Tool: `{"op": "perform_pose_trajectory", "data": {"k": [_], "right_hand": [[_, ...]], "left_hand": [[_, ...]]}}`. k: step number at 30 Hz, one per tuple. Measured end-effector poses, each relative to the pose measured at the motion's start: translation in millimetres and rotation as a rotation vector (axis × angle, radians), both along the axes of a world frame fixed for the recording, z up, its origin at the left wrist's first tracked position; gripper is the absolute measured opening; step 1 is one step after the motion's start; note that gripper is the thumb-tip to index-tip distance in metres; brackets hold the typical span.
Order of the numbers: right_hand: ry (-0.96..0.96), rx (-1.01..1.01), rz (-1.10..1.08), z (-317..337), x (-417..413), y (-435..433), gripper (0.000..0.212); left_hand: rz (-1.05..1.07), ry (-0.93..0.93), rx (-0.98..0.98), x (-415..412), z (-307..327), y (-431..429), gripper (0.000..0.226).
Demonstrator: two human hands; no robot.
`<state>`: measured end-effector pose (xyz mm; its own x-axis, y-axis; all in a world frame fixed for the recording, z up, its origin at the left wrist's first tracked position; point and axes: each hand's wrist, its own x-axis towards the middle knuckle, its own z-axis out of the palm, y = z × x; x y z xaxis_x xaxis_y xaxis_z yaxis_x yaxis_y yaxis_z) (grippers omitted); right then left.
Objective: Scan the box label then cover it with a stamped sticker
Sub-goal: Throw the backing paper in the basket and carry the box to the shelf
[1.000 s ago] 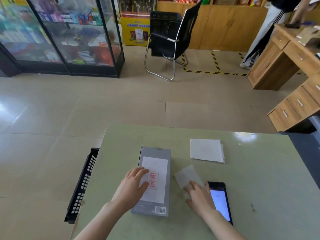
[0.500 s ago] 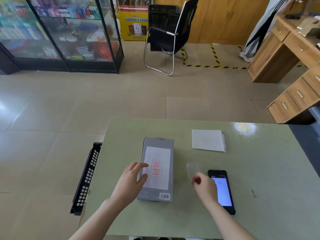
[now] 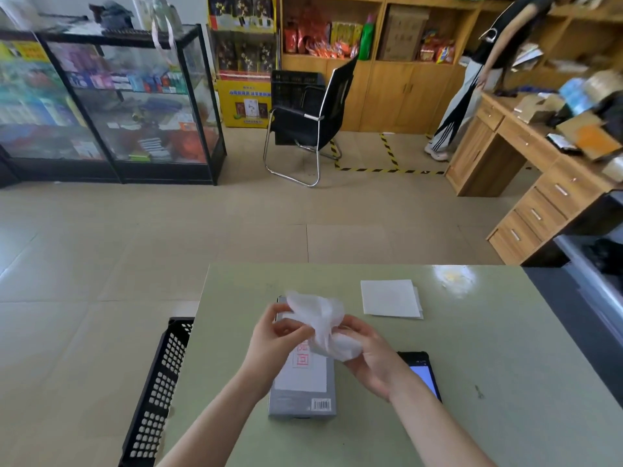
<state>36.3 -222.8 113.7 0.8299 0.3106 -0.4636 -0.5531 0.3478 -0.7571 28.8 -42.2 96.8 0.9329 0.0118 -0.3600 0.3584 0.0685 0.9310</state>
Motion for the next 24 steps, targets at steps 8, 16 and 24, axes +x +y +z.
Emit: {"op": "perform_pose_trajectory", "data": {"k": [8, 16, 24], "right_hand": [[0.005, -0.143, -0.004, 12, 5, 15, 0.015], [-0.132, -0.259, -0.067, 12, 13, 30, 0.013], [-0.437, -0.624, 0.107, 14, 16, 37, 0.039]], "left_hand": [[0.008, -0.051, -0.113, 1, 16, 21, 0.057], [0.152, -0.241, 0.301, 1, 16, 36, 0.022], [0.047, -0.174, 0.381, 3, 24, 45, 0.044]]}}
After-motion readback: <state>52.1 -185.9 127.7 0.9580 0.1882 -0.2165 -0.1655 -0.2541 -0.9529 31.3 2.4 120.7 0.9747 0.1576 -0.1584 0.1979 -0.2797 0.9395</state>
